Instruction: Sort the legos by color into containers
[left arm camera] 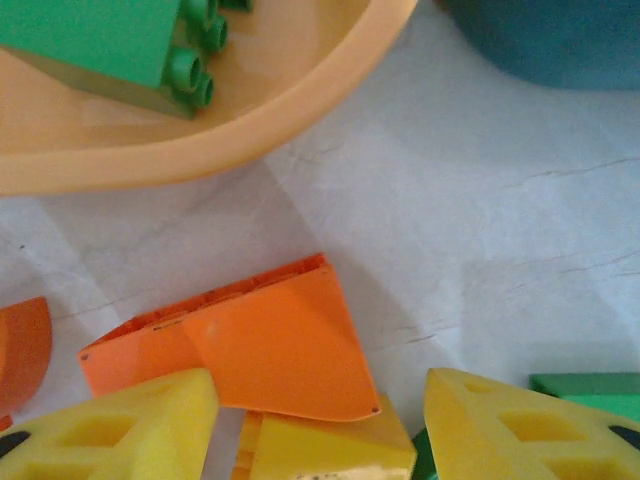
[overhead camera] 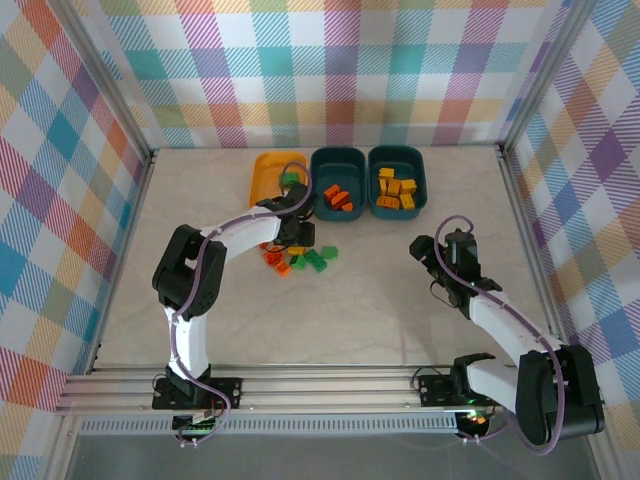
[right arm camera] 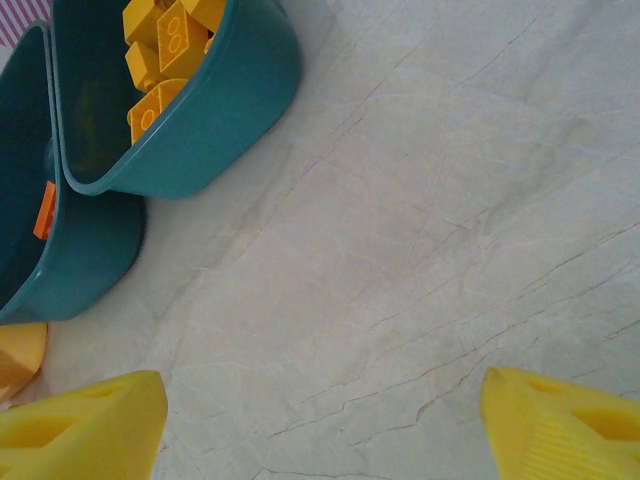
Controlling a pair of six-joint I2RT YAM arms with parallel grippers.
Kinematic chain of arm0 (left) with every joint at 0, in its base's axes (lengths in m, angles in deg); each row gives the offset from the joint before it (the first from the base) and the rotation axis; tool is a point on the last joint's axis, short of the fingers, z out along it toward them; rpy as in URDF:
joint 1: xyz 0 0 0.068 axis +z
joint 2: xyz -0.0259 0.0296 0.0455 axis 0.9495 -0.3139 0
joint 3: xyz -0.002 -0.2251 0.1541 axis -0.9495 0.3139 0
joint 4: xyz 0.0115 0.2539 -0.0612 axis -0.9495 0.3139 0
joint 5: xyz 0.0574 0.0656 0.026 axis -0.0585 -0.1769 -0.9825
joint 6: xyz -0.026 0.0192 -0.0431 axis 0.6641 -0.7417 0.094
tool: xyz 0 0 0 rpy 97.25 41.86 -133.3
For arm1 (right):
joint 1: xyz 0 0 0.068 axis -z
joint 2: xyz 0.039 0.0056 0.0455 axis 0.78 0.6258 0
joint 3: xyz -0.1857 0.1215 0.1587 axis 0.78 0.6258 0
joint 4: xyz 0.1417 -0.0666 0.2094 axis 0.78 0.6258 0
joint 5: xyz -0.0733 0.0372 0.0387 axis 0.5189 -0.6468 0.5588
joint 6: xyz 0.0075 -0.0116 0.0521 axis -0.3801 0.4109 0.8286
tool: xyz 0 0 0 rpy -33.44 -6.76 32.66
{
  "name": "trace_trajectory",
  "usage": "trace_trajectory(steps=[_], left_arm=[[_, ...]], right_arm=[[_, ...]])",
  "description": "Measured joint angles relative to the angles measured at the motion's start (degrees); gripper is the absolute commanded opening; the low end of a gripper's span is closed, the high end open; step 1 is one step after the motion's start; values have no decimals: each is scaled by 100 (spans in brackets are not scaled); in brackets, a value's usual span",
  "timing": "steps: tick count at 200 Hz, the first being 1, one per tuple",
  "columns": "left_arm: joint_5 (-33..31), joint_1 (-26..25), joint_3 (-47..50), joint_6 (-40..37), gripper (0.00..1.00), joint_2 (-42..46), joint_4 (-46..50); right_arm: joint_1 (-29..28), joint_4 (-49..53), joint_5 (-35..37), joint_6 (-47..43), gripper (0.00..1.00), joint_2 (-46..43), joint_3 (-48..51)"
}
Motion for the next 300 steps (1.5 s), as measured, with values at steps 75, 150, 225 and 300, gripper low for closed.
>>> trace_trajectory(steps=[75,150,225,300], left_arm=[[26,-46,280,24,58,197,-219],[-59,-433,387,46,66,966,199],[-166,-422,376,116,60,542,348],[-352,-417,267,260,58,144,420]], right_arm=[[0,-39,-11,0,82,140,0],[0,-87,-149,0,82,223,0],[0,-105,-188,0,82,240,-2],[0,-125,-256,0,82,337,-11]])
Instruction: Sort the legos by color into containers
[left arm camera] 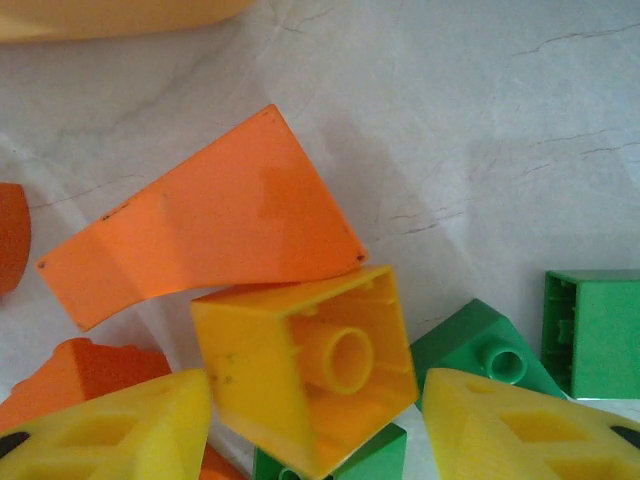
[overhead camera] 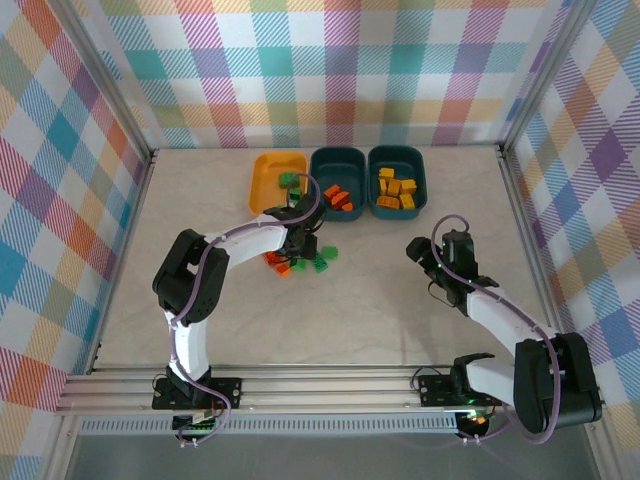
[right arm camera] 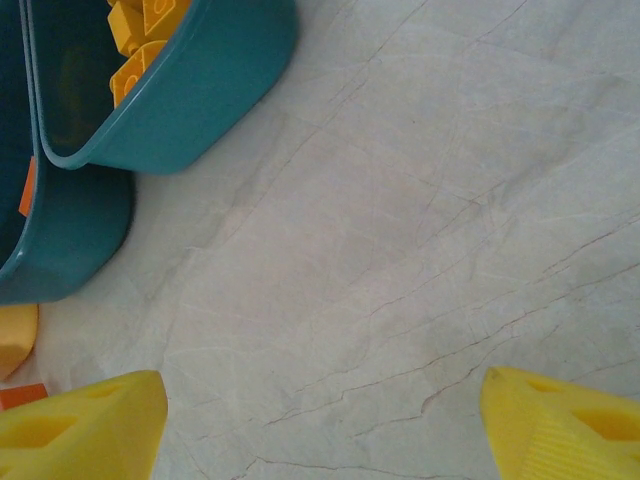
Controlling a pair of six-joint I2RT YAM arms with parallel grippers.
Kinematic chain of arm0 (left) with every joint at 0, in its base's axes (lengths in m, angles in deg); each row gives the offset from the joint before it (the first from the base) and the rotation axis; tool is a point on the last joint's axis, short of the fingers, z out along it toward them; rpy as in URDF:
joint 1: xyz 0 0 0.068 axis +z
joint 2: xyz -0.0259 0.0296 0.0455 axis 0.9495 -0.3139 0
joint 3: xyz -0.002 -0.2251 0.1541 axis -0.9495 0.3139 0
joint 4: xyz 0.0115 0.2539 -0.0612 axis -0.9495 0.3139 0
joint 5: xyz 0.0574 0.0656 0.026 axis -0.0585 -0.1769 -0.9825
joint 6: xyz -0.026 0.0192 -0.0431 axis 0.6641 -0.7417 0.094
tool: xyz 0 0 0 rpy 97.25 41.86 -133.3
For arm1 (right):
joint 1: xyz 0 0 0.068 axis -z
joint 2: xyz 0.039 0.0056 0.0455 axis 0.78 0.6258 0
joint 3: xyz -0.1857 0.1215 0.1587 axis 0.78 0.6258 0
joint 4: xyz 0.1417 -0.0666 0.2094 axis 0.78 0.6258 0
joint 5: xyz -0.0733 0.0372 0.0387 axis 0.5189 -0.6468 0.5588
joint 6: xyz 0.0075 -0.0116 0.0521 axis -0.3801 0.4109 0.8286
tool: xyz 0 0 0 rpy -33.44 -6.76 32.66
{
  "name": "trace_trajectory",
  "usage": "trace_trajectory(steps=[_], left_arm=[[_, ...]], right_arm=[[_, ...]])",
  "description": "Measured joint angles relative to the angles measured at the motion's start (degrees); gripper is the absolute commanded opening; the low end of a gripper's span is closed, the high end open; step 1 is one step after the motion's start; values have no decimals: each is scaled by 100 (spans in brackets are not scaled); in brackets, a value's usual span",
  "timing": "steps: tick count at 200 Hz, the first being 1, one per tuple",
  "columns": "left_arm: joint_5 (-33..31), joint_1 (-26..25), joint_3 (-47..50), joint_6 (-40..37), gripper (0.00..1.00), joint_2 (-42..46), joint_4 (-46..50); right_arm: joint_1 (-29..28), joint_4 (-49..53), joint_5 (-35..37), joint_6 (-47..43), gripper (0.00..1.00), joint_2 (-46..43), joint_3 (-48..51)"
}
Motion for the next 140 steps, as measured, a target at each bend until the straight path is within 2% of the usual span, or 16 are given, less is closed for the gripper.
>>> trace_trajectory(steps=[140], left_arm=[[22,7,-35,4,55,-42,-50]], right_arm=[[0,-7,-46,0,81,85,-33]])
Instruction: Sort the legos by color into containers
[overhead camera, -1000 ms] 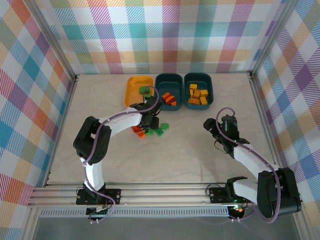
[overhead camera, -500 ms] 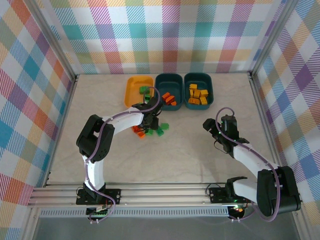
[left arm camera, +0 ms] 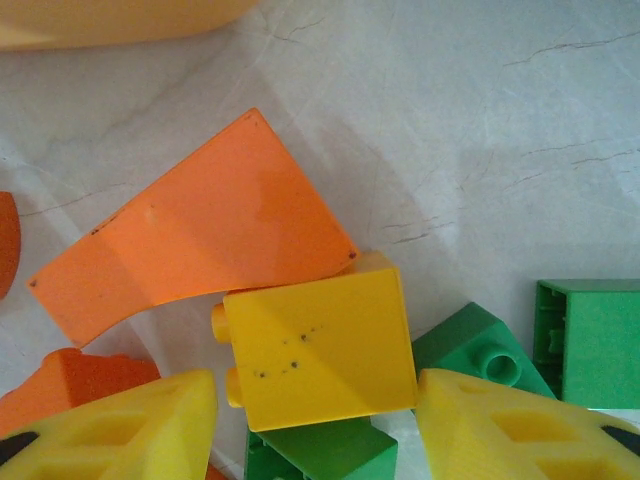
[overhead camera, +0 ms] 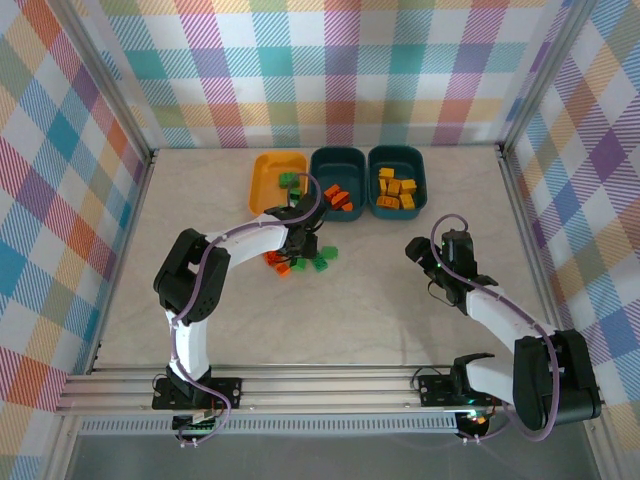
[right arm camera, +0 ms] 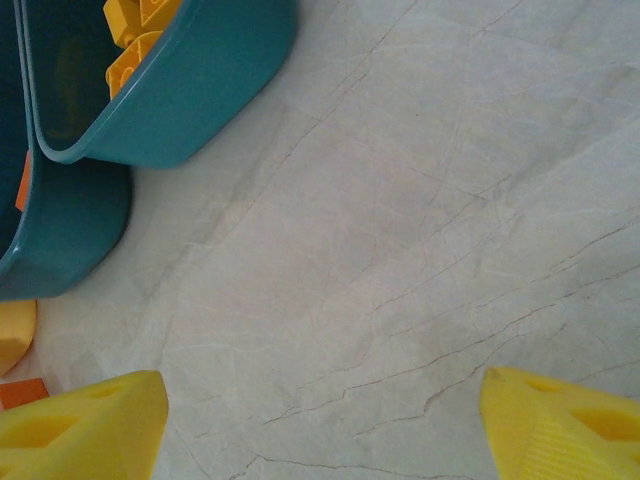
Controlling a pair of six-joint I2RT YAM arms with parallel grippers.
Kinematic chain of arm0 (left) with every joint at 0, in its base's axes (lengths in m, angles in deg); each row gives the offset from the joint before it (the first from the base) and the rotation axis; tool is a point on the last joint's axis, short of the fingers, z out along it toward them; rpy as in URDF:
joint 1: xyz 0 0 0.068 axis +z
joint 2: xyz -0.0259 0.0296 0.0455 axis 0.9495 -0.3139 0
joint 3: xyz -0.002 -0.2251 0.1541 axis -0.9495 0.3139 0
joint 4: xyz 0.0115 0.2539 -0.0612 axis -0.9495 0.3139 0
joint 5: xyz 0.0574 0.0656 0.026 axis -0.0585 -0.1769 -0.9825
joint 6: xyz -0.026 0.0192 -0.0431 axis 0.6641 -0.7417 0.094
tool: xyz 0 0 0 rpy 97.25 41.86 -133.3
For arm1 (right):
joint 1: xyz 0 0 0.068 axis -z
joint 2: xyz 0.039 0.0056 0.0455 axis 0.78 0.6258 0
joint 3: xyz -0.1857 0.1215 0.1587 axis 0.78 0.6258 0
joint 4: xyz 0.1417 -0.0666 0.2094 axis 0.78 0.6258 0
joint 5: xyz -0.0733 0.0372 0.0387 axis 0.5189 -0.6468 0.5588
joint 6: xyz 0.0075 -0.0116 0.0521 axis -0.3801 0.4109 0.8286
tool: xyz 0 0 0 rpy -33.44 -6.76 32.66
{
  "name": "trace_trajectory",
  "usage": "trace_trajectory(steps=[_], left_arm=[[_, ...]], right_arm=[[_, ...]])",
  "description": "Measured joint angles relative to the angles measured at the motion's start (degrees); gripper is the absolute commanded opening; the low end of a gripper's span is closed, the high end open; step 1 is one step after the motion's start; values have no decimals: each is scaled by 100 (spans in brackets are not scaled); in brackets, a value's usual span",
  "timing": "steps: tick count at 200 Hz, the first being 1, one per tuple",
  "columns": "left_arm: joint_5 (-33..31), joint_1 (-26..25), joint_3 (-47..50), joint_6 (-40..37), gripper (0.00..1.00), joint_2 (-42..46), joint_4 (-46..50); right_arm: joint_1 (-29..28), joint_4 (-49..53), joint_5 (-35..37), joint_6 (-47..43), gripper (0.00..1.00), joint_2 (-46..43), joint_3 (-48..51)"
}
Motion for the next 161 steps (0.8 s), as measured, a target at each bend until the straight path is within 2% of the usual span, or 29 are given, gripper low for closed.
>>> trace_trajectory(steps=[27,56,161], left_arm=[[55,7,0,0,55,0,-26],[103,26,-4,31,42,-11,-118],[90,15,-7,20,41,28,-144]], right_arm=[[0,0,-20,0,81,0,0],[0,-2,-42,0,81,0,0],[0,0,-44,0,81,0,0]])
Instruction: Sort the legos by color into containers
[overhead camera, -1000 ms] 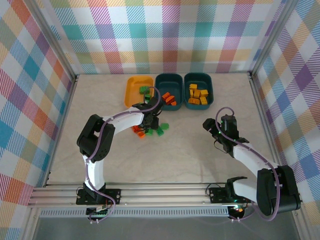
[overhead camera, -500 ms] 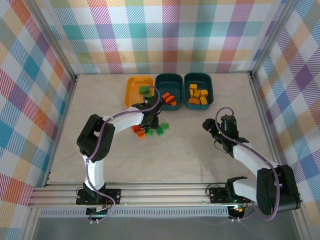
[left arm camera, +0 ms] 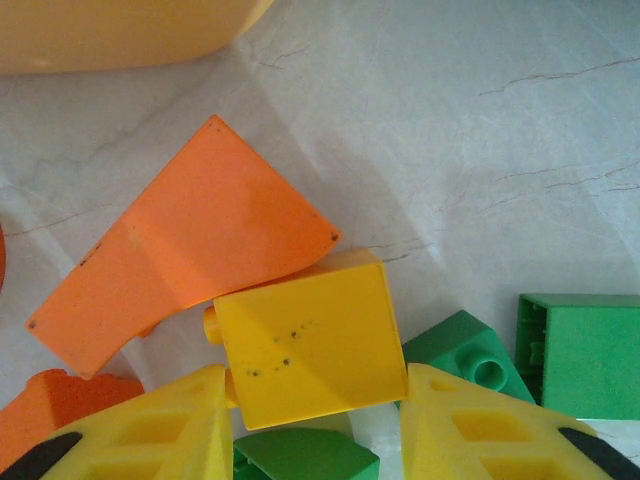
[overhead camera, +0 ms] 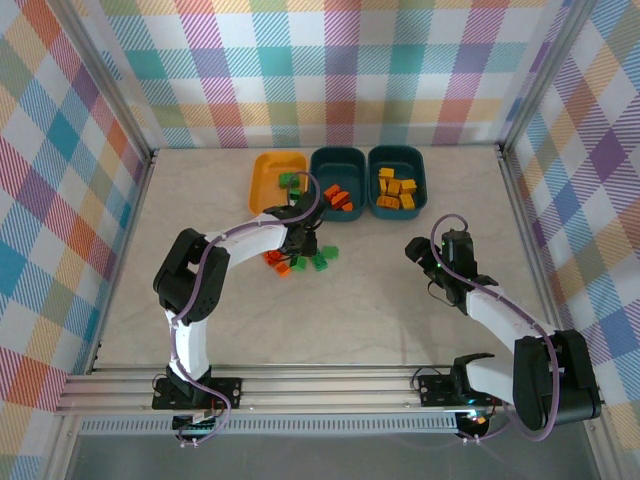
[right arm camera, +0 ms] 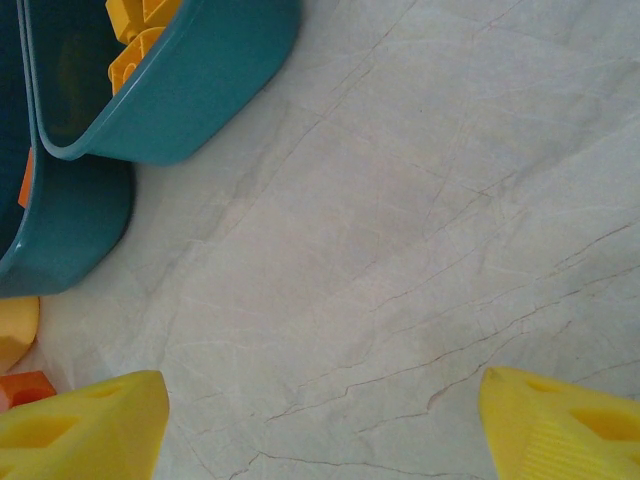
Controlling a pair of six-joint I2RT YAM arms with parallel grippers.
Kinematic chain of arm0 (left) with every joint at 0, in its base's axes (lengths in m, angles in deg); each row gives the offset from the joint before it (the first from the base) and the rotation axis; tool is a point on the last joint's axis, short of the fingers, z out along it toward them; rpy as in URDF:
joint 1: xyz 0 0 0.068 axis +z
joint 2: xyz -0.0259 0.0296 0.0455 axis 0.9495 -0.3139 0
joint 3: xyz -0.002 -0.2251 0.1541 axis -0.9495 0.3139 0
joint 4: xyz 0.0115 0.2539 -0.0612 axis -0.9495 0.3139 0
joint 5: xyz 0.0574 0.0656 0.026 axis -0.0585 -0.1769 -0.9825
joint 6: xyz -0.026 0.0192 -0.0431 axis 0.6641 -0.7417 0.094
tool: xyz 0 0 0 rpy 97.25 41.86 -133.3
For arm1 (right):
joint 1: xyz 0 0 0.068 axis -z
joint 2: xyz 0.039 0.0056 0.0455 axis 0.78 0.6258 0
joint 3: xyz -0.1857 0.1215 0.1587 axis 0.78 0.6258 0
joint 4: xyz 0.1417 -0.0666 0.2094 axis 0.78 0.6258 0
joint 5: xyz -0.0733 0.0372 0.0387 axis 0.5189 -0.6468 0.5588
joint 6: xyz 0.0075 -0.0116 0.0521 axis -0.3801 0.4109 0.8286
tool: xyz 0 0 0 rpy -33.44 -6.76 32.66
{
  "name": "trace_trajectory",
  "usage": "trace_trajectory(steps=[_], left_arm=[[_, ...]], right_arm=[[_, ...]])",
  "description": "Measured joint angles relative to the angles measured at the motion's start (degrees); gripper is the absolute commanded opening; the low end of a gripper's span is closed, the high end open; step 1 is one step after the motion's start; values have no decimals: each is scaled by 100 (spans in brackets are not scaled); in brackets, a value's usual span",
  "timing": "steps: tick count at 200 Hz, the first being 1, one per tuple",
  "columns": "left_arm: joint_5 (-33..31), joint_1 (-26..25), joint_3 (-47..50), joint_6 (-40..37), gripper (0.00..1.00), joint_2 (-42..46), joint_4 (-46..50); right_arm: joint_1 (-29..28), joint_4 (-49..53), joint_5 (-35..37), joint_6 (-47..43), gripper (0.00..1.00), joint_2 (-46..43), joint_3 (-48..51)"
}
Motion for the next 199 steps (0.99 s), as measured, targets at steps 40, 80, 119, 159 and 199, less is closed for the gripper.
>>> trace_trajectory(steps=[40,80,119,159,199], left_arm=[[37,-109,-7,-2,42,428,212],[127,-315,-457,-4,43,667,328],[444,-485,-1725,-33,44,125,262],[981,-621,-3410,-50,46,-1185,-59],[1235,-726,-5283,-70,48,-2573,-63]], right_arm=[[0,-2,-9,0,81,0,0],[0,-2,-17,2,81,0,0],[0,-4,79,26,81,-2,0],[0,-4,190,28,81,-7,0],[0,-2,223,44,81,-44,0]])
